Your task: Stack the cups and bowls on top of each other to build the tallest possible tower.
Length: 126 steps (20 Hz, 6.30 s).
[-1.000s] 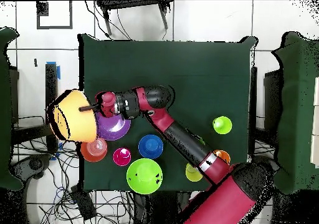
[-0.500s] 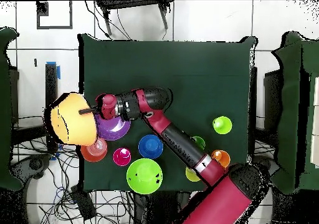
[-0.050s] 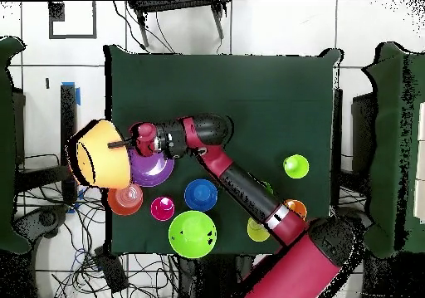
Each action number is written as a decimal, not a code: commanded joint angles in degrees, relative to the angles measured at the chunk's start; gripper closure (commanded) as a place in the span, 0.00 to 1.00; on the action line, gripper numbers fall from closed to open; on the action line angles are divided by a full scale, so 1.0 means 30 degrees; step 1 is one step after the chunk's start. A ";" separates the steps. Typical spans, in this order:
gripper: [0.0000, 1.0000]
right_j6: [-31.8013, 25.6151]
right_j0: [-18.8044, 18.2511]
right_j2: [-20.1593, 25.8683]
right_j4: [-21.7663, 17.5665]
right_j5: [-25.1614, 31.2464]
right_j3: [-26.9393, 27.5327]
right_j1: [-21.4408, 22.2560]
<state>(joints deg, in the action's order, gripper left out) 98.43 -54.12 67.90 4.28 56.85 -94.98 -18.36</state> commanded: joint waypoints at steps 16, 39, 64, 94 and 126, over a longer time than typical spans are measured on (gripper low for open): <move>1.00 0.4960 0.1647 -0.4881 0.1604 -0.4115 0.1006 0.4087; 1.00 0.3596 0.3632 -0.6634 0.3477 0.3407 0.6206 0.3620; 1.00 0.4436 0.7921 -0.7394 0.3100 1.2108 1.8075 0.2158; 0.00 0.3878 0.7555 -0.6351 0.4310 1.7790 1.9931 0.0502; 0.00 -0.7481 0.6856 -0.4247 -0.2788 0.6069 2.3488 0.0980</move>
<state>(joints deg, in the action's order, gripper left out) 94.79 -33.10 53.44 0.92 80.64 -27.26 -16.25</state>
